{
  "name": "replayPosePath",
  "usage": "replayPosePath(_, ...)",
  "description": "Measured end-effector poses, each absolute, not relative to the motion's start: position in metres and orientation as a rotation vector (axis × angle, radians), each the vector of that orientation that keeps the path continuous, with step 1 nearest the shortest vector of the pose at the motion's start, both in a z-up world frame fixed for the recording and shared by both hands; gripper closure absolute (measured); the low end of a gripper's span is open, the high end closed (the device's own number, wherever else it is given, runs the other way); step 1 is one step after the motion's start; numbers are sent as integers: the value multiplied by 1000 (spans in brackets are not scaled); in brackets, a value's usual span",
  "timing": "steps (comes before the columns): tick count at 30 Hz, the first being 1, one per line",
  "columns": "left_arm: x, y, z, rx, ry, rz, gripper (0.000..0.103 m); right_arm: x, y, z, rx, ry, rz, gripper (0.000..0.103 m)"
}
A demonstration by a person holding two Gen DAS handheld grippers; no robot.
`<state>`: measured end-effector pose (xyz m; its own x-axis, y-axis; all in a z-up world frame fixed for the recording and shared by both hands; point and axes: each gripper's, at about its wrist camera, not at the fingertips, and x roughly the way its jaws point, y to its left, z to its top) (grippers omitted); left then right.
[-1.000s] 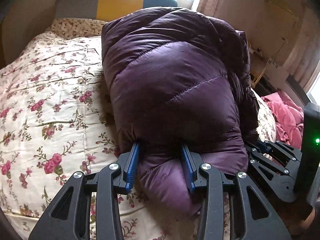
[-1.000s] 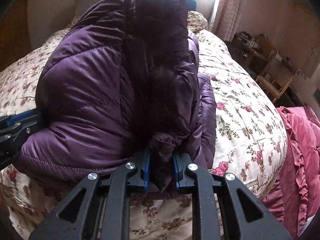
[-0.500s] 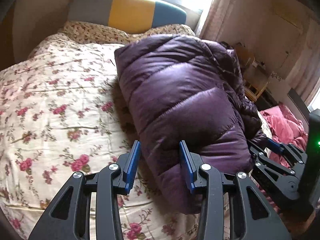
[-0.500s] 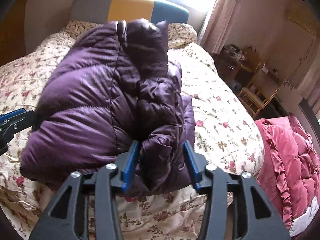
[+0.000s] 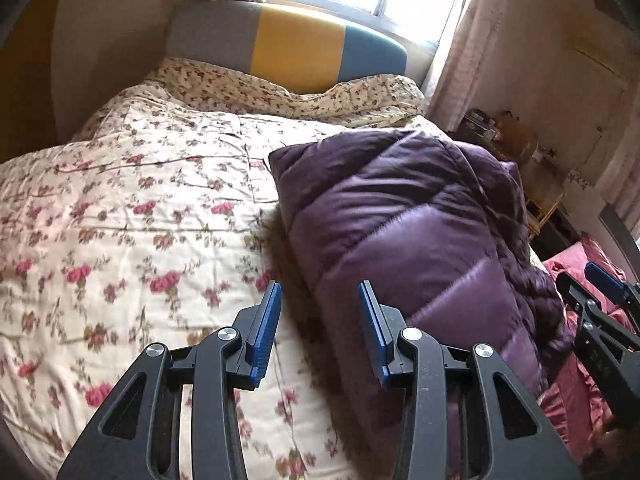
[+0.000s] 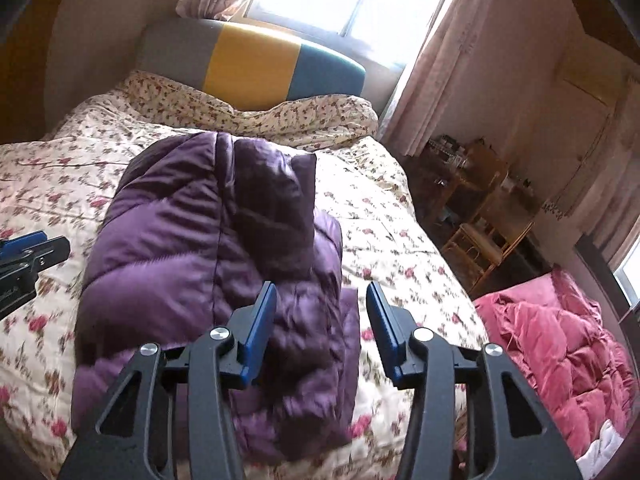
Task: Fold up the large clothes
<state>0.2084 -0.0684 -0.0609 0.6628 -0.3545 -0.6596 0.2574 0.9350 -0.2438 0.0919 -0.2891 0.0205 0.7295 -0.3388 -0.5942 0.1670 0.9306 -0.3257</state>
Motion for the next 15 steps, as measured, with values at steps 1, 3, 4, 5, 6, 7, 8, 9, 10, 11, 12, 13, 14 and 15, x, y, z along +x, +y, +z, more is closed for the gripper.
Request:
replayPosePath(1, 212, -69, -60, -129, 770, -344, 63, 98, -289, 20, -265, 699, -288, 60)
replayPosePath(3, 220, -74, -58, -120, 772, -339, 63, 110, -287, 17, -278, 701, -301, 60)
replayPosePath(4, 225, -76, -58, -118, 775, -335, 63, 116, -287, 16, -280, 703, -307, 60)
replayPosePath(5, 229, -78, -57, -114, 775, -331, 63, 123, -287, 15, -283, 705, -313, 60)
replayPosePath(6, 233, -80, -56, -110, 777, -329, 63, 130, -287, 12, -287, 706, -320, 60)
replayPosePath(7, 236, -83, -56, -108, 778, -329, 63, 136, -288, 10, -289, 709, -328, 60)
replayPosePath(8, 239, -84, -57, -104, 778, -328, 63, 142, -289, 8, -287, 712, -333, 60)
replayPosePath(9, 243, -87, -56, -96, 779, -328, 63, 148, -291, 5, -283, 718, -341, 60)
replayPosePath(10, 246, -89, -56, -92, 780, -328, 63, 154, -293, 3, -284, 724, -349, 60)
replayPosePath(11, 249, -92, -56, -88, 781, -325, 63, 160, -295, 0, -287, 732, -352, 61)
replayPosePath(12, 252, -94, -56, -86, 782, -326, 63, 164, -298, -3, -283, 742, -353, 62)
replayPosePath(13, 256, -96, -56, -84, 786, -328, 63, 168, -301, -7, -277, 756, -353, 63)
replayPosePath(14, 259, -99, -57, -82, 787, -330, 63, 171, -303, -9, -276, 761, -355, 63)
replayPosePath(15, 261, -102, -57, -78, 788, -332, 63, 174, -308, -13, -277, 772, -356, 63)
